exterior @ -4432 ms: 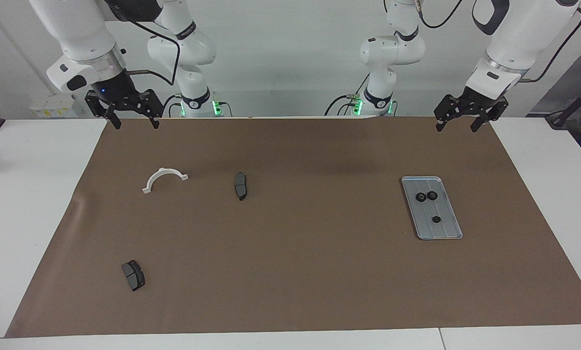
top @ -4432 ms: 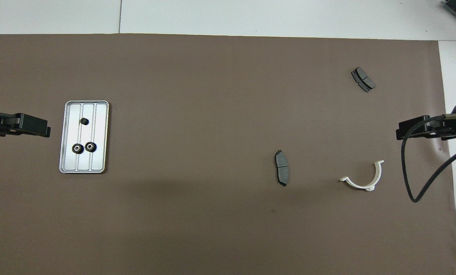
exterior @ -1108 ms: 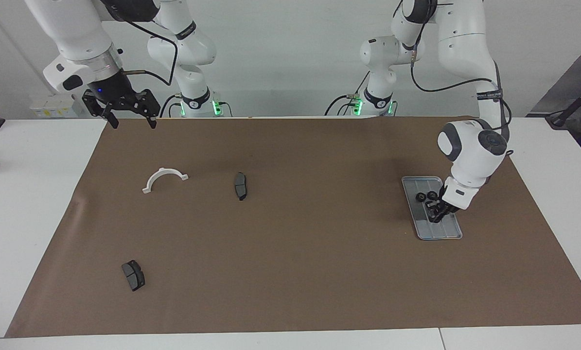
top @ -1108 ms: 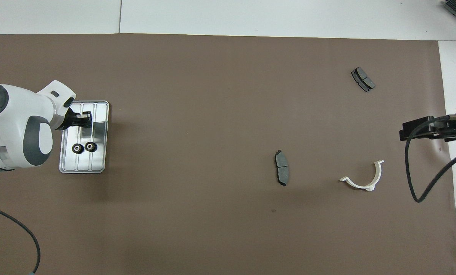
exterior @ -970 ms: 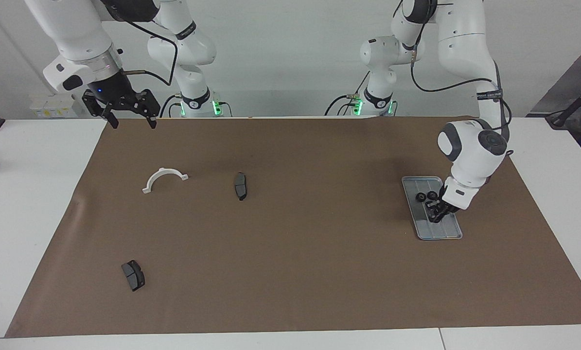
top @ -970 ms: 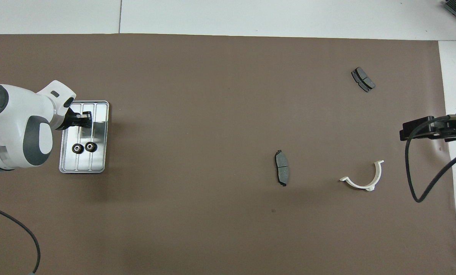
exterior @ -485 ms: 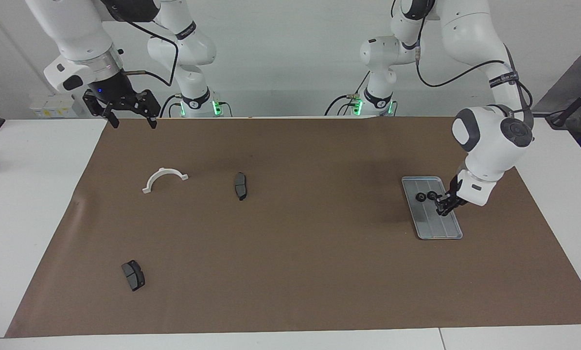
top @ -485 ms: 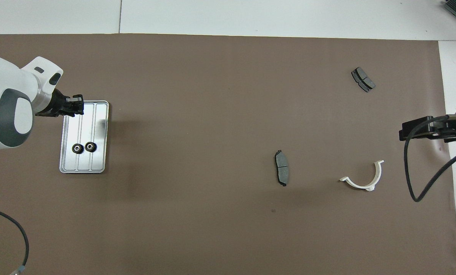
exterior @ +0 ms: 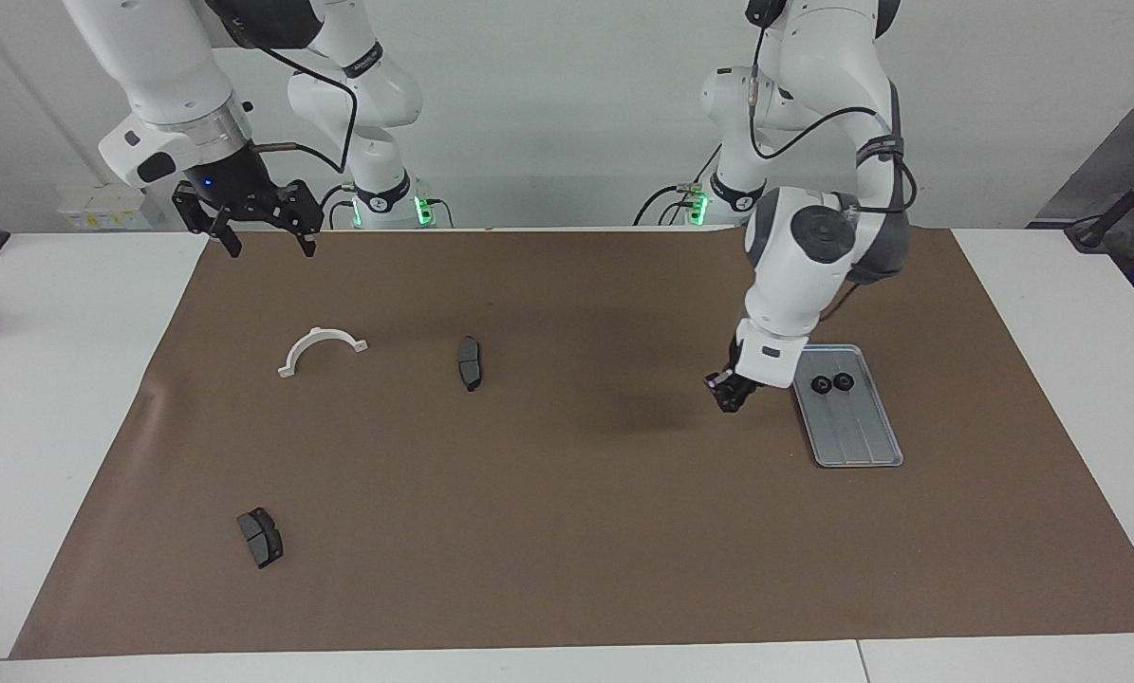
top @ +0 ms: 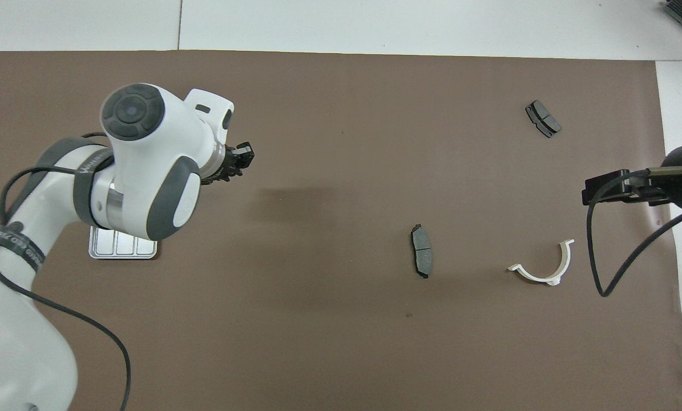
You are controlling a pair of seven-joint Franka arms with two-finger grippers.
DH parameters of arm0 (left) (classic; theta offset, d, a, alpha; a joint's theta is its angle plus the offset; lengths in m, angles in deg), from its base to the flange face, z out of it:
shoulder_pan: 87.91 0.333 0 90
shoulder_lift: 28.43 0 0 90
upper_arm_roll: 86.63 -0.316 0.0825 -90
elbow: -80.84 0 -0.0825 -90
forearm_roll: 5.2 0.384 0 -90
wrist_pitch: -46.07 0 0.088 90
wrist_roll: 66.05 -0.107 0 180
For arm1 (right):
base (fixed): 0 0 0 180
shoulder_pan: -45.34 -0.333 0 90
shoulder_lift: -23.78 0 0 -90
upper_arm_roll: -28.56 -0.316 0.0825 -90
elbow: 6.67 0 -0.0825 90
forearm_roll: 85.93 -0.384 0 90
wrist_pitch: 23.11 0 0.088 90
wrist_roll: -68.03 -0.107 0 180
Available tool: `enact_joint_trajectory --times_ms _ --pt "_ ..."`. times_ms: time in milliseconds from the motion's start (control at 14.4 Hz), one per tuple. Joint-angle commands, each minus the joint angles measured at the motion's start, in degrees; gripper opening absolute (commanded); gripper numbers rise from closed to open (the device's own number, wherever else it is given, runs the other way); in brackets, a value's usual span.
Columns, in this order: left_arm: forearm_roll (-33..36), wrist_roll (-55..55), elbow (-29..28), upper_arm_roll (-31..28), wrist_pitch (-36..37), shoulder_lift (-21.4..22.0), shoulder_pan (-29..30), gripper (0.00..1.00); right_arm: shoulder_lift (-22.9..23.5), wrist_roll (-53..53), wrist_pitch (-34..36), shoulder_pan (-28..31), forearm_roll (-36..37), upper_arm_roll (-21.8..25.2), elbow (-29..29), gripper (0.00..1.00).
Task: Place bearing gear from tray to pile
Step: 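Set the ring mid-table with the left gripper while the right gripper approaches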
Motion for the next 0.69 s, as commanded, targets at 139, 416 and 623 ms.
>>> enact_joint_trajectory --times_ms 139,416,623 --pt "0.2 8.8 -4.5 -1.1 -13.5 -3.9 -6.6 0.0 2.5 -1.4 -0.6 0.0 -0.1 -0.4 2.6 1.0" --pt "0.2 14.1 -4.5 -1.2 -21.5 -7.6 -9.5 0.08 8.8 -7.1 1.0 -3.6 0.6 -0.4 9.1 1.0" --pt "0.2 14.0 -5.7 -1.2 -22.9 -7.7 -10.0 1.0 12.5 -10.8 0.5 -7.4 2.1 -0.4 10.5 1.0"
